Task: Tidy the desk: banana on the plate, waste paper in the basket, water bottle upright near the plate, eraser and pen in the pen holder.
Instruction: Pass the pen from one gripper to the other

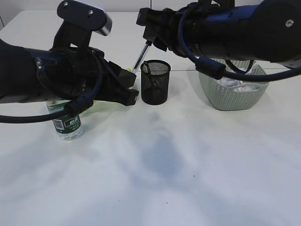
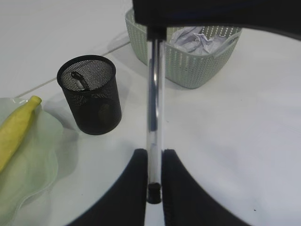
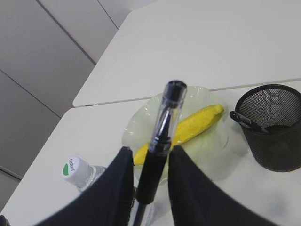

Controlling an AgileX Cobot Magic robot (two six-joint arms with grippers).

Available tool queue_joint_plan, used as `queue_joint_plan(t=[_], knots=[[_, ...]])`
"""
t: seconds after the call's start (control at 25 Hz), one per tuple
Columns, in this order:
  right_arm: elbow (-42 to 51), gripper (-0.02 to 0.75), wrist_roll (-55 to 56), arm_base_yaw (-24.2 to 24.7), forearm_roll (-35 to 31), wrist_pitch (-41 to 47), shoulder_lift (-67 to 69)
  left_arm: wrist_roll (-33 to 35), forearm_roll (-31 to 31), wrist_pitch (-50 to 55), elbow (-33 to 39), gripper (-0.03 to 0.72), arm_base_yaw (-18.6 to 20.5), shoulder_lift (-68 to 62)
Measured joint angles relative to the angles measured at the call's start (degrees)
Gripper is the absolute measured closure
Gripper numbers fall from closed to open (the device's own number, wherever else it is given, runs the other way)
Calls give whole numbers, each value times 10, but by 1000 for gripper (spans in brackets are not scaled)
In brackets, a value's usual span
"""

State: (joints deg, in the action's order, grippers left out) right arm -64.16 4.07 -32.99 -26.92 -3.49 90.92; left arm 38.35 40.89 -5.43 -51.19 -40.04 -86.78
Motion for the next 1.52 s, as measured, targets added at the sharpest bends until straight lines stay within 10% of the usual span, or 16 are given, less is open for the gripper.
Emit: queue_joint_plan(t=[1.04,1.52], knots=[[-3,687,11,-3,-8,-3,0,-3,-1,3,0,648,0,0],[-3,687,6,-3,-3,-3,0,-3,-12,48,0,272,0,0]])
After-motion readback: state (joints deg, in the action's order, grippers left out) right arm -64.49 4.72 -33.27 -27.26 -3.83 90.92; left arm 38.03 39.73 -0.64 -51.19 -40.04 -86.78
